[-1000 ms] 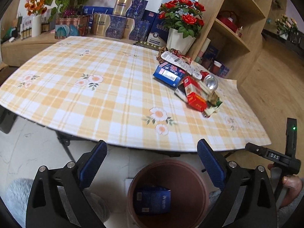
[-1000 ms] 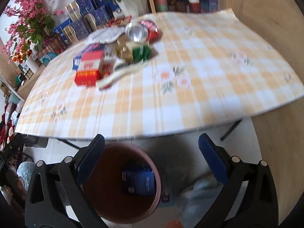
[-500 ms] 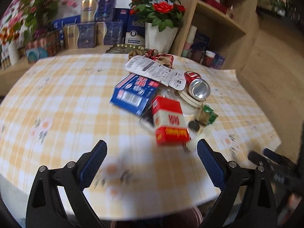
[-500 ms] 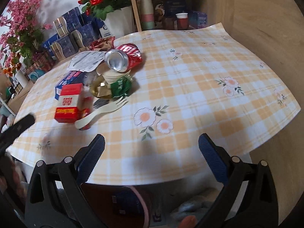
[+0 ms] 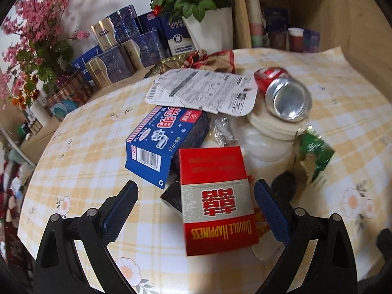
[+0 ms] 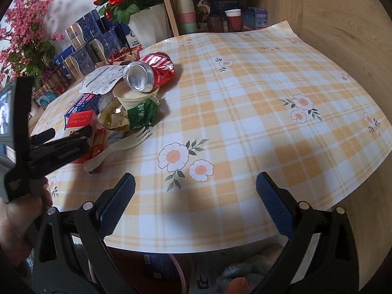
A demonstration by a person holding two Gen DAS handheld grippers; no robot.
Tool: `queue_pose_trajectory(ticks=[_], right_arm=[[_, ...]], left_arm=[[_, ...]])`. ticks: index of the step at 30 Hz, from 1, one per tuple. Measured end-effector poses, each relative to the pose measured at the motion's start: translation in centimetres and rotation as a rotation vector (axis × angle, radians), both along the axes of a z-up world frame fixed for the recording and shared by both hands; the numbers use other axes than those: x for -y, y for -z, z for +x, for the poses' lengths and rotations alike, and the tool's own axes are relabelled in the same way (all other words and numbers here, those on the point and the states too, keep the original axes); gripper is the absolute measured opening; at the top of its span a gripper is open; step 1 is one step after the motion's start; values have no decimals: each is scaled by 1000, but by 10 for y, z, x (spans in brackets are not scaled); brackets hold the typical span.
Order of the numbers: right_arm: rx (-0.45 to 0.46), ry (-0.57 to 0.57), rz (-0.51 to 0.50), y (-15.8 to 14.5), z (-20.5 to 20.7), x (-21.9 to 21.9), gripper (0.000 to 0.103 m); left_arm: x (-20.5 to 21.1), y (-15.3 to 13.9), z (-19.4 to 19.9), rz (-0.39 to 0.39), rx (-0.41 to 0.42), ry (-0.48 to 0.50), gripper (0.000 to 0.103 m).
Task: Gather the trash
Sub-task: 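Raise both tools back over the table toward the remaining trash, then grasp the red cigarette box with the left gripper while the right grasps the green wrapper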
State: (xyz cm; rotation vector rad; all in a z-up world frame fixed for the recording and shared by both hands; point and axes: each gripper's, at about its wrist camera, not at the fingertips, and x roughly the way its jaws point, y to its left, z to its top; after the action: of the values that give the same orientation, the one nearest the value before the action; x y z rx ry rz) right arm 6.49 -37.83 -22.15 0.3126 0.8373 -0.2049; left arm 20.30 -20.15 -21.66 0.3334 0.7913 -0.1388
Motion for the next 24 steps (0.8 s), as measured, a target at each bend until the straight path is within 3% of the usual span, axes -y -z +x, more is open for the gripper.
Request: queue_pose_trajectory(ticks=[3, 6, 10, 15, 19, 24], right_arm=[[4, 1, 4, 1, 0, 2, 97], [17, -8, -29, 0, 0, 1, 97], [27, -53, -122, -2, 5, -7, 97], [45, -128, -155, -6, 25, -22, 97], [82, -197, -246, -11, 51, -45, 97], [86, -274, -279, -13, 85, -67, 97]], left_arm=[[4, 5, 2, 36, 4, -10, 93], [1, 0, 0, 3, 3, 17, 56], [-22, -23, -5, -143, 7, 21, 55], [-57, -49, -9, -322, -45, 34, 55], [-83, -57, -19, -418, -85, 23, 55], [-119, -56, -36, -466, -103, -10, 55]])
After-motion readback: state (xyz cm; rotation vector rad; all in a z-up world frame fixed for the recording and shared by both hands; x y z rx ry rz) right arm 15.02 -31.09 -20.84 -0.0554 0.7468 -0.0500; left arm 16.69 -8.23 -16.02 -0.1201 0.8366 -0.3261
